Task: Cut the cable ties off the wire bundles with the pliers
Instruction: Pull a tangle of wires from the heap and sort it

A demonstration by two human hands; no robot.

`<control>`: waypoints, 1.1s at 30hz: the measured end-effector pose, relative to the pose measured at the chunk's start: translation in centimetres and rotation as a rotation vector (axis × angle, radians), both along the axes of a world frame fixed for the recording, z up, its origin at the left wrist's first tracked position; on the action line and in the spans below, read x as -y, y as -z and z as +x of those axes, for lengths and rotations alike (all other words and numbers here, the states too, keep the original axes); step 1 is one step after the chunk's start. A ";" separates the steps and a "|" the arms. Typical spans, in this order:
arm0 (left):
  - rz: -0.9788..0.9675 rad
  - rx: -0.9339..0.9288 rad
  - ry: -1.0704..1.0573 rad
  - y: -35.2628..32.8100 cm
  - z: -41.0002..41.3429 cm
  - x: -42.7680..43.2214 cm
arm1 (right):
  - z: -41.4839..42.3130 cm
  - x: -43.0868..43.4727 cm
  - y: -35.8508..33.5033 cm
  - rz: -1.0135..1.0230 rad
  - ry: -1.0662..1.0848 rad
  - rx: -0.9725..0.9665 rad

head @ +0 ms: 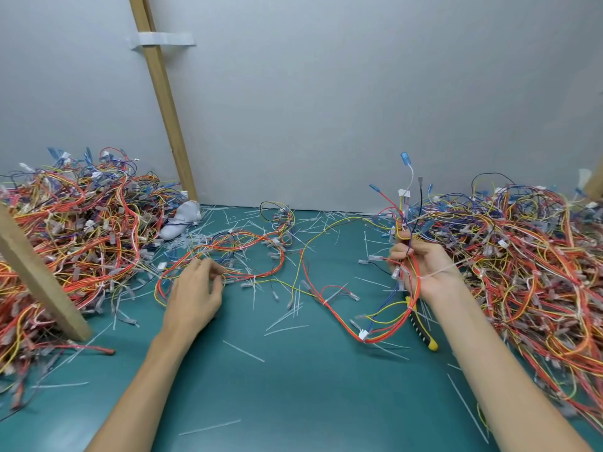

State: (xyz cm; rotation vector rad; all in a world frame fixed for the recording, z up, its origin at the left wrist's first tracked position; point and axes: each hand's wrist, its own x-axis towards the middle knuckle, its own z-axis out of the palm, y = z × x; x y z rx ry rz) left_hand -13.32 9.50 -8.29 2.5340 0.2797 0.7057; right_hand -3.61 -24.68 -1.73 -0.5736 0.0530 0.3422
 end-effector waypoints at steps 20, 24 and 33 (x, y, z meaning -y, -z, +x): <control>0.079 -0.095 0.814 0.8 0.5 13.6 | -2.4 -0.4 -4.9 0.160 -0.171 0.093; -0.084 -0.265 0.992 -0.1 -2.0 15.6 | -1.7 -1.5 -3.6 0.136 -0.148 0.064; -0.233 -0.280 1.005 0.2 -3.6 17.2 | -0.8 -3.6 2.3 -0.010 -0.138 0.057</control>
